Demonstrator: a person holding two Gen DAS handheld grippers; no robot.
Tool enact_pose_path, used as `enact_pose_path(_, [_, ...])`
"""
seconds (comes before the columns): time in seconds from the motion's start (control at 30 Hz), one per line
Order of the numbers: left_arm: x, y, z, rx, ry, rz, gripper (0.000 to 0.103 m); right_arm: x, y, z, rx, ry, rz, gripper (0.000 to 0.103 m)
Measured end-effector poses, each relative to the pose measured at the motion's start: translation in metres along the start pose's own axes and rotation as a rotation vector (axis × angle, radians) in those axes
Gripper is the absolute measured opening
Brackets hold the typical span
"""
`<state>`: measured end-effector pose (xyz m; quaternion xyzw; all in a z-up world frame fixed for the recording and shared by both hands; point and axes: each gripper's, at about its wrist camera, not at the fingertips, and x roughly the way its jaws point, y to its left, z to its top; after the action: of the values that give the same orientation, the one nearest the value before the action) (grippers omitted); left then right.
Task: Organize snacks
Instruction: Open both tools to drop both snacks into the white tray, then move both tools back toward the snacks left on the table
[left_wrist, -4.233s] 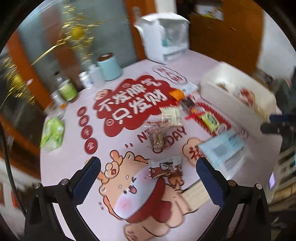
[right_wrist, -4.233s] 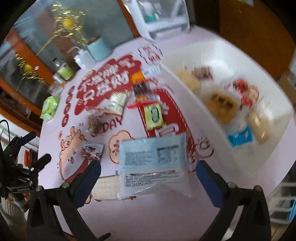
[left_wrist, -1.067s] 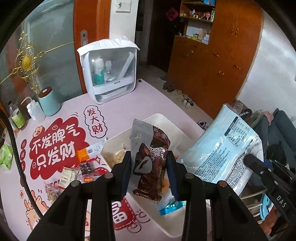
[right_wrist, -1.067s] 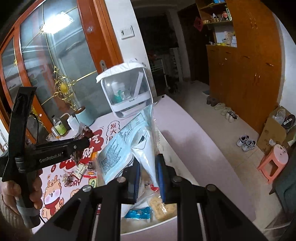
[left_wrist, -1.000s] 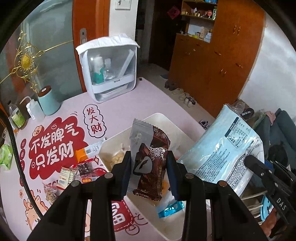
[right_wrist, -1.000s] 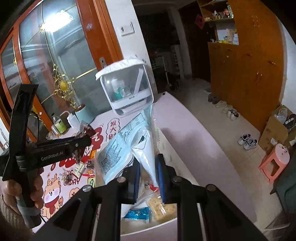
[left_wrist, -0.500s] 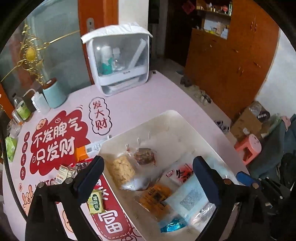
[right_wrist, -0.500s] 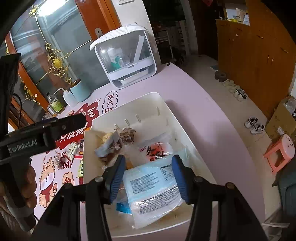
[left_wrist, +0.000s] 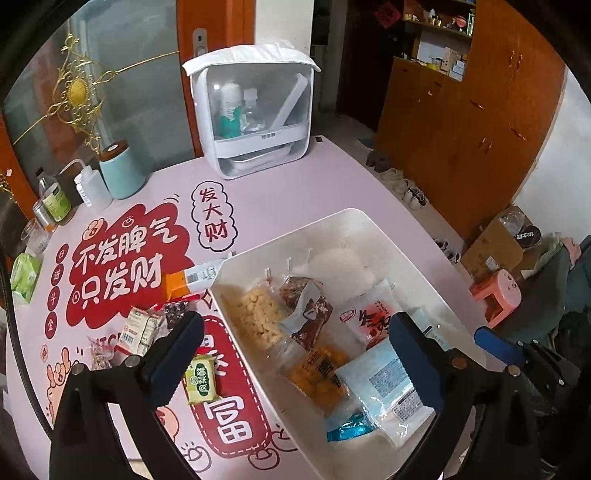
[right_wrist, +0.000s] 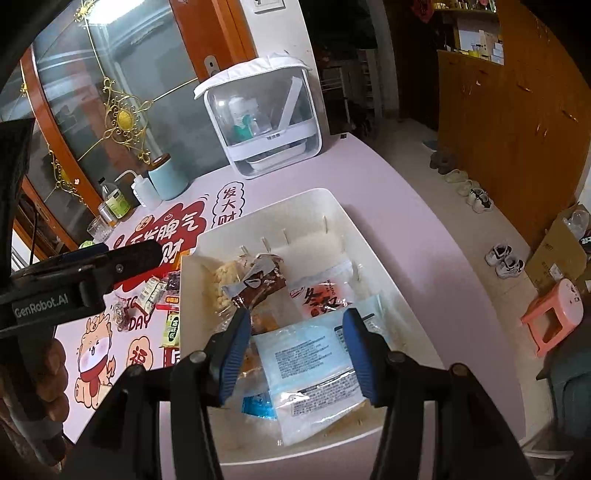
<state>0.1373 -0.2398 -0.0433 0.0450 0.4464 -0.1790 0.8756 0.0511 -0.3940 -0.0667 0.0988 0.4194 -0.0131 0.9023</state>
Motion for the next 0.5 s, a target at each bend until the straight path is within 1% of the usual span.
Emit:
enact_pose_path(0.3, [-0.022, 0.015, -0.014, -0.012, -0.017, 0.018, 0.100, -0.011, 0.023, -0.006, -0.013, -0.013, 0.003, 0.053])
enact_pose_path(0.5, [-0.040, 0.035, -0.026, -0.026, -0.033, 0.028, 0.100, -0.018, 0.049, -0.011, -0.021, -0.024, 0.016, 0.053])
